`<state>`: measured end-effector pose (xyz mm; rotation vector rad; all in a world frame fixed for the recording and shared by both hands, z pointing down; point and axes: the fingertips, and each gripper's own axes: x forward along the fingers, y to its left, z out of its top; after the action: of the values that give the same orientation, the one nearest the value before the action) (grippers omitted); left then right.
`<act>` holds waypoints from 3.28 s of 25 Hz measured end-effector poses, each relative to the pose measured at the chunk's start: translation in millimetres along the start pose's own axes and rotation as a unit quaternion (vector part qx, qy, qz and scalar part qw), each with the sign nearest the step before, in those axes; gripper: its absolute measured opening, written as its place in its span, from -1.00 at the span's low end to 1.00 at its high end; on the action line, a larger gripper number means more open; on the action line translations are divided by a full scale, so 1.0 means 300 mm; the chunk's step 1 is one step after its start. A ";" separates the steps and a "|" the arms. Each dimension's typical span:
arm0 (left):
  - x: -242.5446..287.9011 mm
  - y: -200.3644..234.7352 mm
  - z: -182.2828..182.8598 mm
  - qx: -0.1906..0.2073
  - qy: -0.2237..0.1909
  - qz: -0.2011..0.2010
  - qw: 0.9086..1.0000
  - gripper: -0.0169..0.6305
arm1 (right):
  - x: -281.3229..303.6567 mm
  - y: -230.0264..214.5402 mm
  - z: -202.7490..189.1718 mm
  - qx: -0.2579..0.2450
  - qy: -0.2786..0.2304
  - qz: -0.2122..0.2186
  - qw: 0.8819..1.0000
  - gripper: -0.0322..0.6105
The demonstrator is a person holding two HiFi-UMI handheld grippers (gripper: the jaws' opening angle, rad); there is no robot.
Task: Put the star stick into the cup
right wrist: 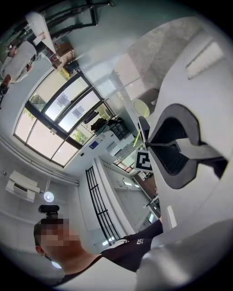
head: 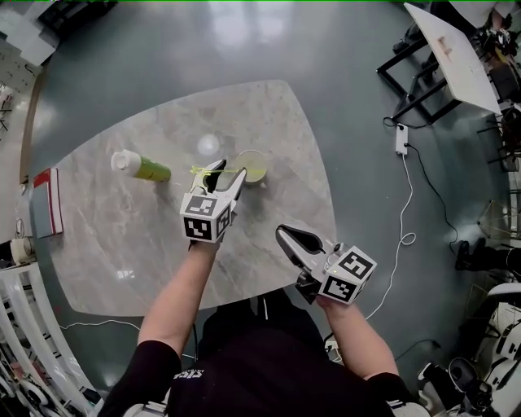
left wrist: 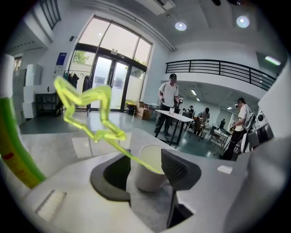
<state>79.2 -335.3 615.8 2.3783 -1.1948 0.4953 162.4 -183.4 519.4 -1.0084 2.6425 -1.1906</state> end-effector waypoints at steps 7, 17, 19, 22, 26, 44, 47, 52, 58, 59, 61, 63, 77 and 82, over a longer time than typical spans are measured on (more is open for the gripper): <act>-0.110 -0.039 -0.033 -0.002 -0.005 0.014 1.000 -0.33 | 0.019 0.052 0.034 -0.015 0.014 0.030 0.999 -0.80; -0.373 -0.200 0.071 -0.017 -0.039 -0.024 0.999 -0.86 | -0.005 0.210 0.172 -0.059 -0.011 0.068 0.996 -0.80; -0.439 -0.231 0.102 -0.015 -0.054 -0.031 0.998 -0.92 | -0.024 0.239 0.190 -0.067 -0.018 0.069 0.995 -0.81; -0.538 -0.264 0.134 -0.026 -0.070 -0.045 0.996 -0.93 | -0.051 0.273 0.204 -0.077 -0.029 0.064 0.995 -0.81; -0.654 -0.304 0.154 -0.025 -0.078 -0.056 0.995 -0.93 | -0.088 0.298 0.209 -0.078 -0.050 0.050 0.994 -0.81; -0.990 -0.289 0.278 0.045 -0.105 -0.041 0.993 -0.94 | -0.013 0.578 0.223 -0.159 -0.059 0.064 0.983 -0.86; -1.050 -0.273 0.321 0.044 -0.122 -0.029 0.991 -0.94 | -0.022 0.654 0.247 -0.195 -0.067 0.066 0.976 -0.86; -1.120 -0.254 0.401 0.058 -0.155 -0.009 0.986 -0.94 | -0.033 0.738 0.265 -0.226 -0.073 0.083 0.968 -0.86; -1.161 -0.246 0.438 0.060 -0.171 -0.003 0.983 -0.94 | -0.045 0.761 0.259 -0.243 -0.075 0.077 0.964 -0.87; -1.162 -0.246 0.439 0.061 -0.172 -0.003 0.983 -0.94 | -0.048 0.762 0.257 -0.244 -0.074 0.077 0.964 -0.87; -1.158 -0.251 0.437 0.066 -0.174 -0.005 0.983 -0.94 | -0.056 0.759 0.250 -0.246 -0.072 0.077 0.964 -0.87; -1.150 -0.258 0.430 0.069 -0.175 -0.009 0.982 -0.94 | -0.063 0.752 0.241 -0.249 -0.070 0.073 0.963 -0.87; -1.143 -0.324 0.396 0.077 -0.160 -0.024 0.984 -0.94 | -0.104 0.742 0.227 -0.238 -0.075 0.059 0.967 -0.86; -1.148 -0.326 0.375 0.075 -0.156 -0.025 0.985 -0.94 | -0.100 0.740 0.205 -0.233 -0.073 0.059 0.968 -0.86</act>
<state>-21.8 -113.6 330.4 2.6818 -1.2625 0.2075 86.2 -97.9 317.4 -0.9284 2.8733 -0.4545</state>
